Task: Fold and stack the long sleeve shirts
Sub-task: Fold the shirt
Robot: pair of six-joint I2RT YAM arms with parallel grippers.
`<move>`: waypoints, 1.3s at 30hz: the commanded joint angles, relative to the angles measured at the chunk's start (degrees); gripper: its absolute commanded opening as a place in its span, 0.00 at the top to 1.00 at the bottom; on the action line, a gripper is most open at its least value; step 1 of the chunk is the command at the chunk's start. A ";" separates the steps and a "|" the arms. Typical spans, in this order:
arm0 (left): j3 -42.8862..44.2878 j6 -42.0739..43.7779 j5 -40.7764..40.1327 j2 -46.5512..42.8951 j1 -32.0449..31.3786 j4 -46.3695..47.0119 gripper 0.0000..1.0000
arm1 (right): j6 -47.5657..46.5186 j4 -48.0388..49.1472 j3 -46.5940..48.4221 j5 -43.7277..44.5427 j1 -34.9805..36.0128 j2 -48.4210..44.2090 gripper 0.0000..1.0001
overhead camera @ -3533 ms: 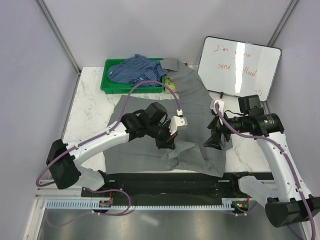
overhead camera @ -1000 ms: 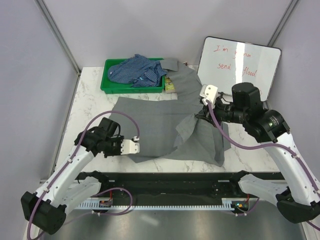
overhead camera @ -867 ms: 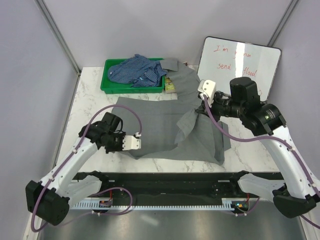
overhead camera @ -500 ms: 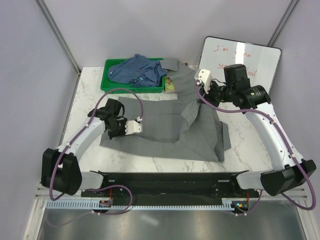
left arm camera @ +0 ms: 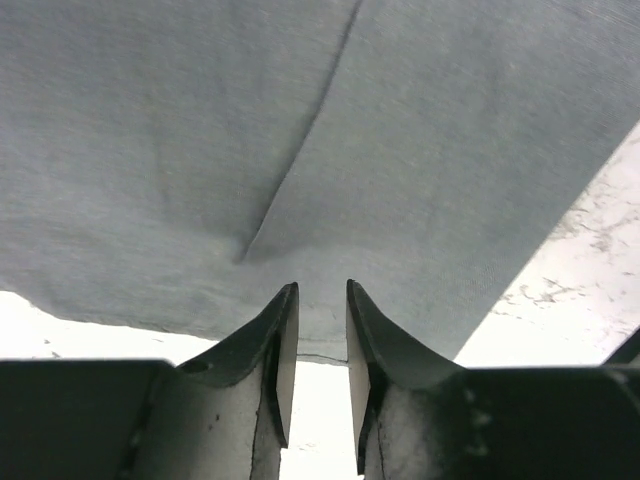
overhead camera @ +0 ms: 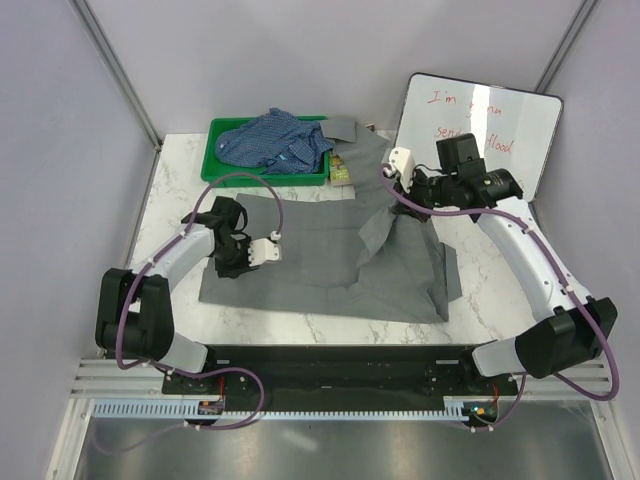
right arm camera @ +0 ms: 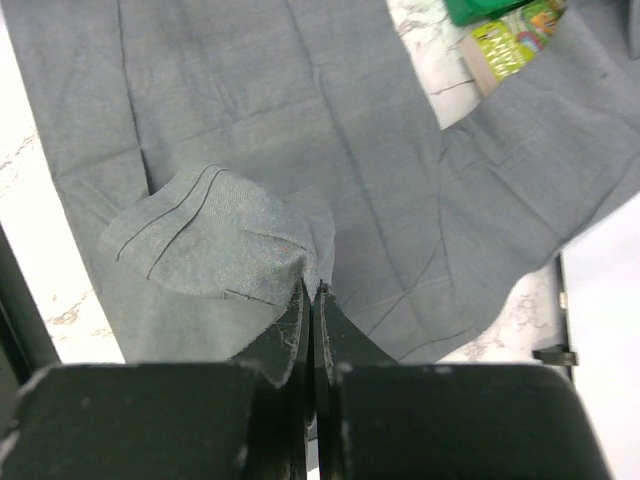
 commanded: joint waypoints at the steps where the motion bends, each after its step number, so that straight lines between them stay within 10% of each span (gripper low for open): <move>1: -0.63 -1.30 1.71 -2.79 1.44 -2.29 0.67 | -0.67 0.91 -2.57 -4.33 -0.18 -0.79 1.00; 39: 1.57 -21.52 9.71 -1.83 4.43 3.07 0.51 | -0.58 11.10 0.59 -6.01 2.98 8.70 1.00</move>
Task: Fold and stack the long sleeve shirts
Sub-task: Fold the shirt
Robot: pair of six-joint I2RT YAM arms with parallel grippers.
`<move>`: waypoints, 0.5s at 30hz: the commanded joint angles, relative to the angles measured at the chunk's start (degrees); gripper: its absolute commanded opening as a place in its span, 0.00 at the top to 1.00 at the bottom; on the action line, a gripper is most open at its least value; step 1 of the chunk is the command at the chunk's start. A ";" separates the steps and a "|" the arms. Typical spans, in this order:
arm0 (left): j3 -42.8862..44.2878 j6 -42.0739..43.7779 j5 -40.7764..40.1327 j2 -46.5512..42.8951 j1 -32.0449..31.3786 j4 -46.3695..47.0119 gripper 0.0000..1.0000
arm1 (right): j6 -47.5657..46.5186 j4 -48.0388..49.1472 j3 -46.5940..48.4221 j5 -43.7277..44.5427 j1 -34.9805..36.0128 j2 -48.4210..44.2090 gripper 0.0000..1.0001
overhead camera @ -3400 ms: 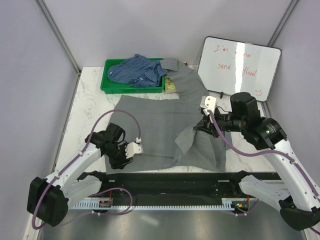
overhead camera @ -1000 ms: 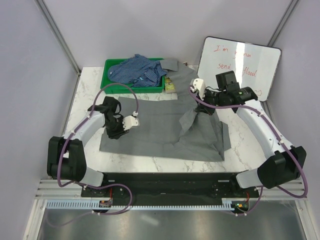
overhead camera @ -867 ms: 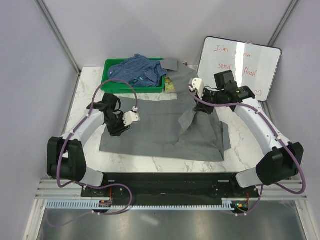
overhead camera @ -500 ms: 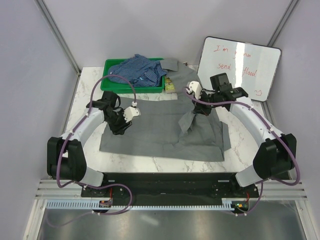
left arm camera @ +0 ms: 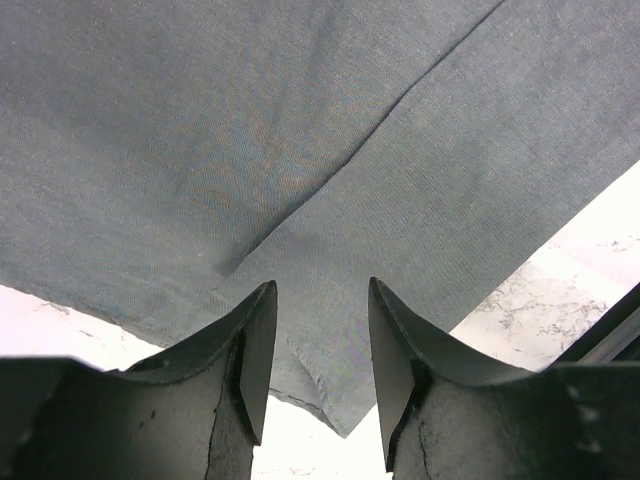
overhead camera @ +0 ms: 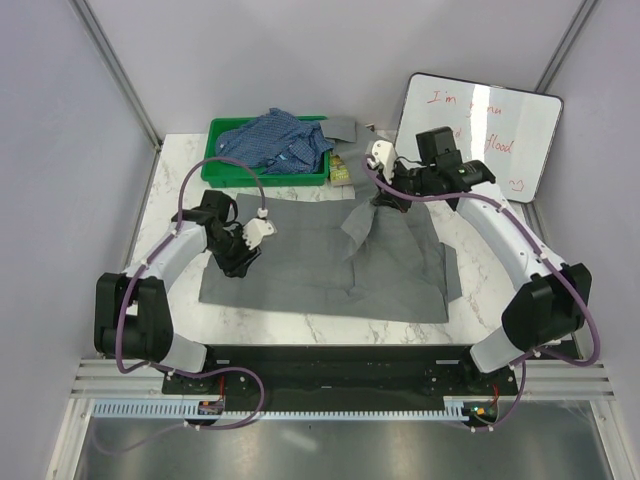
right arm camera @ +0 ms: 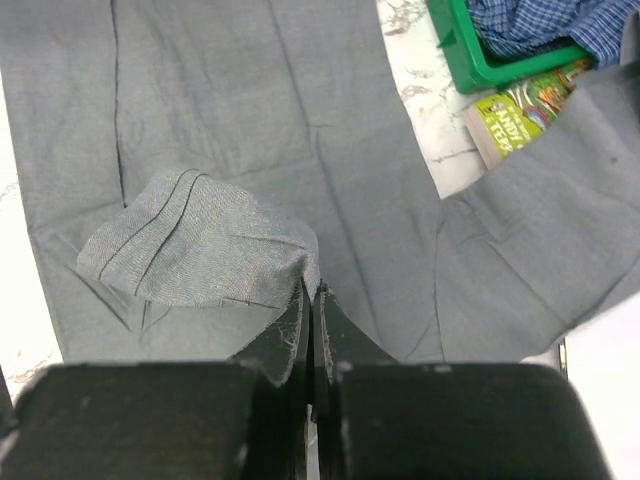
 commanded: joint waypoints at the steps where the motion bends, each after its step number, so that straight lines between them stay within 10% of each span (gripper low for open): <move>1: 0.33 -2.80 1.34 -0.58 0.43 1.85 0.51 | -1.34 2.80 -0.94 -1.22 1.43 0.17 1.00; 15: 1.38 -9.36 7.57 -1.55 0.43 1.58 0.51 | -1.61 10.01 -1.65 -1.04 1.87 8.43 0.99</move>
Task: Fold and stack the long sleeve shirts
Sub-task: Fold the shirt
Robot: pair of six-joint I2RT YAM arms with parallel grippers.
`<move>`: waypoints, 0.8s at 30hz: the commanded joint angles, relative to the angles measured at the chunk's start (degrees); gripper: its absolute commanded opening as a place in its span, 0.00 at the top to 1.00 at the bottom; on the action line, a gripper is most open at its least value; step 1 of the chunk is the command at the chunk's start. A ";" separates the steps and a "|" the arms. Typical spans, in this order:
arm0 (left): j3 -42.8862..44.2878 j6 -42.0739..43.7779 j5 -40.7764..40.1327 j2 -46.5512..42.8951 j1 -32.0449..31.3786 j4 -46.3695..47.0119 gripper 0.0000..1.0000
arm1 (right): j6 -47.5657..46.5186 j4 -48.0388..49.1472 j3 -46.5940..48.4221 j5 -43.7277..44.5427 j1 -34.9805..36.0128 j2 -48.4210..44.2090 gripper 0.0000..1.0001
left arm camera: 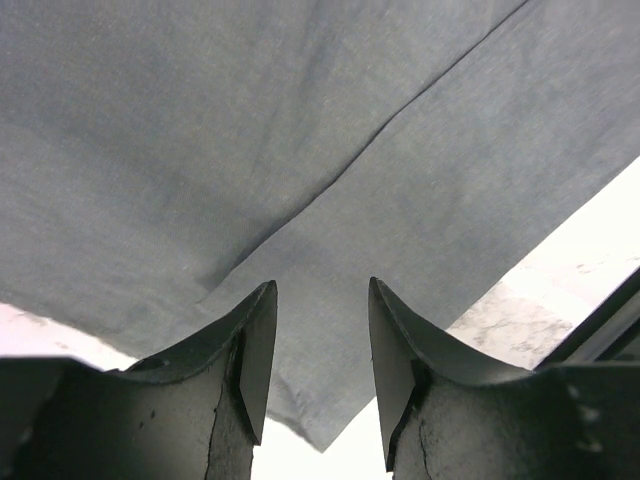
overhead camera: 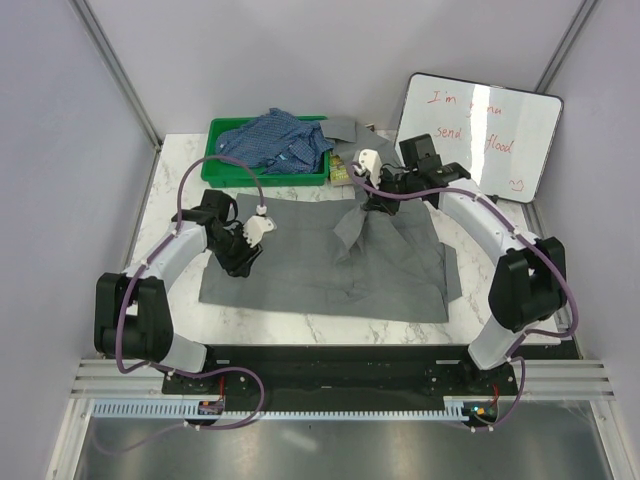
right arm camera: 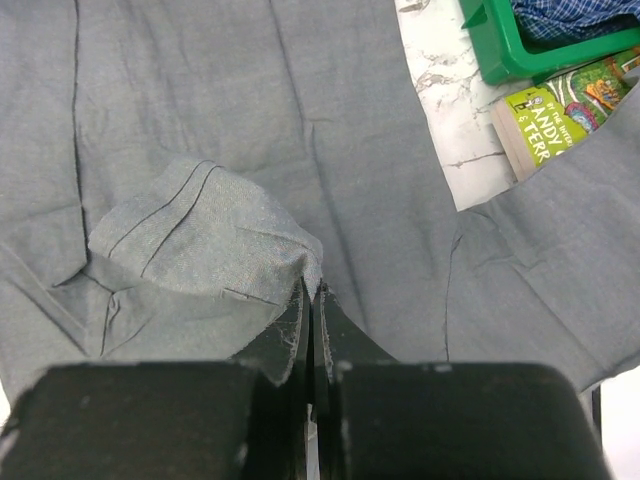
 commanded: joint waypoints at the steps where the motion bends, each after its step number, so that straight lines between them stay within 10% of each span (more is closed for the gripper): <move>1: 2.86 -7.67 6.65 -1.46 0.21 0.67 0.51 | 0.40 3.56 0.54 -0.76 0.32 1.51 0.99; 8: 4.46 -28.13 24.42 -2.86 -4.60 8.97 0.18 | 5.50 3.56 0.89 -3.65 -0.30 4.58 0.98; 16: -8.11 -39.07 12.31 -7.36 -20.78 43.08 0.16 | 7.79 2.42 2.73 -5.32 -1.18 5.73 0.96; 24: -2.06 -38.28 7.46 6.09 -27.65 52.17 0.15 | 7.53 1.63 3.26 -5.85 -1.44 5.47 0.96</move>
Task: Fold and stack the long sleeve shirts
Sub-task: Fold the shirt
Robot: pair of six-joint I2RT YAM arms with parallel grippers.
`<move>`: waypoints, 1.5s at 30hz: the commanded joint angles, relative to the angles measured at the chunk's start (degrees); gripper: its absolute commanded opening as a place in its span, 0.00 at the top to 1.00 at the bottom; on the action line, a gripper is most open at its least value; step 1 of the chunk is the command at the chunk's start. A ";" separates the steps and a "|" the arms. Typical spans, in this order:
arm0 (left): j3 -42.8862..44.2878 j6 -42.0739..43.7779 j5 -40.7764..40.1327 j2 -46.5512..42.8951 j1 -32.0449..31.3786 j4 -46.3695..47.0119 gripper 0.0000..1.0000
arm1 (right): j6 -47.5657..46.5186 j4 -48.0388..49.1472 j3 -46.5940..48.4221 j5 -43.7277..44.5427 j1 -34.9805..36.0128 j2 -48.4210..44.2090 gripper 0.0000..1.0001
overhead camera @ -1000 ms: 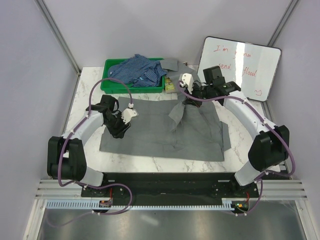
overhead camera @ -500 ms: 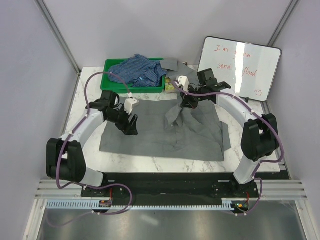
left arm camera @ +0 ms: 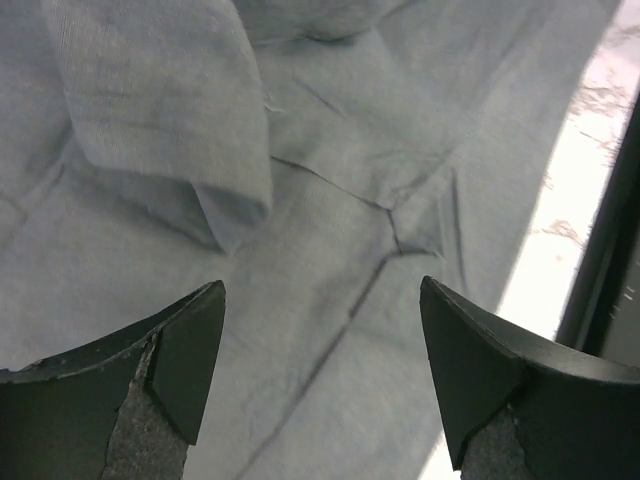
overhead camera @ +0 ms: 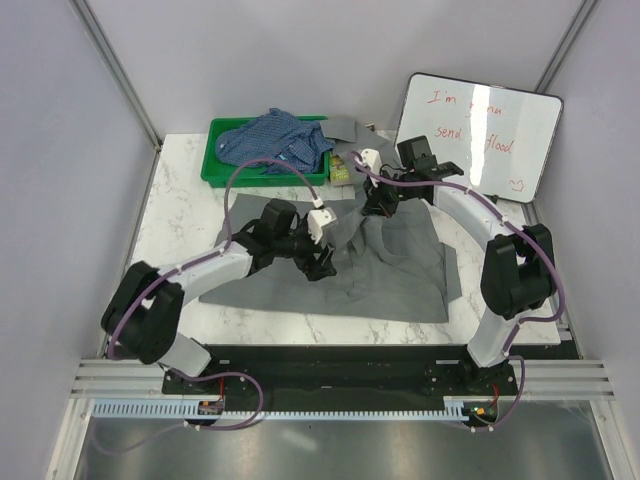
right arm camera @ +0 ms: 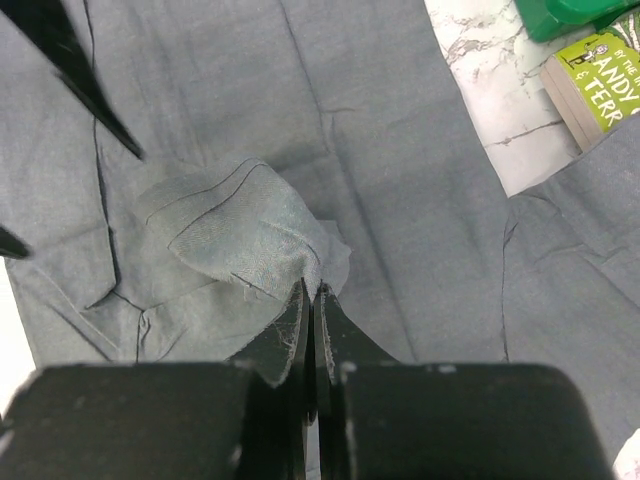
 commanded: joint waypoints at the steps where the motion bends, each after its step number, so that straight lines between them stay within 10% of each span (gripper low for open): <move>1: 5.38 -2.32 -3.28 6.10 -1.49 9.79 0.16 | 0.18 0.30 2.76 -3.01 -0.17 -0.24 0.96; 6: 9.86 -4.43 -3.80 12.25 -1.84 9.79 0.36 | 0.10 -0.67 3.46 -3.27 0.00 -0.33 0.96; 11: 12.23 -5.57 -1.09 11.73 -1.58 1.67 0.98 | 0.27 -1.29 3.73 -3.80 -0.44 -0.59 0.94; 19: 22.96 -4.10 16.04 4.19 6.67 -29.03 0.98 | 0.97 -2.52 2.32 -4.94 -0.70 -3.49 0.78; 20: 23.23 -3.39 17.72 3.56 7.38 -31.49 0.98 | 1.50 -2.78 2.41 -4.94 -0.70 -3.58 0.70; 21: 24.10 -1.21 23.04 3.30 8.43 -40.57 0.98 | 1.41 -4.35 2.58 -5.03 -0.70 -3.93 0.38; 24: 25.42 7.12 25.64 4.70 9.58 -54.12 0.98 | 0.01 -6.72 1.10 -5.12 -0.70 -5.85 0.22; 35: 38.84 19.03 9.92 21.01 21.80 -64.23 0.92 | -2.99 -9.90 -11.12 -4.76 -0.61 -11.23 0.27; 41: 53.37 17.01 -0.63 32.03 25.84 -62.37 0.61 | -0.17 -8.50 -12.36 -3.89 -0.61 -11.22 0.34; 45: 49.71 16.57 -1.86 27.31 28.39 -59.48 0.57 | 1.23 -7.88 -12.97 -1.78 -0.61 -11.31 0.40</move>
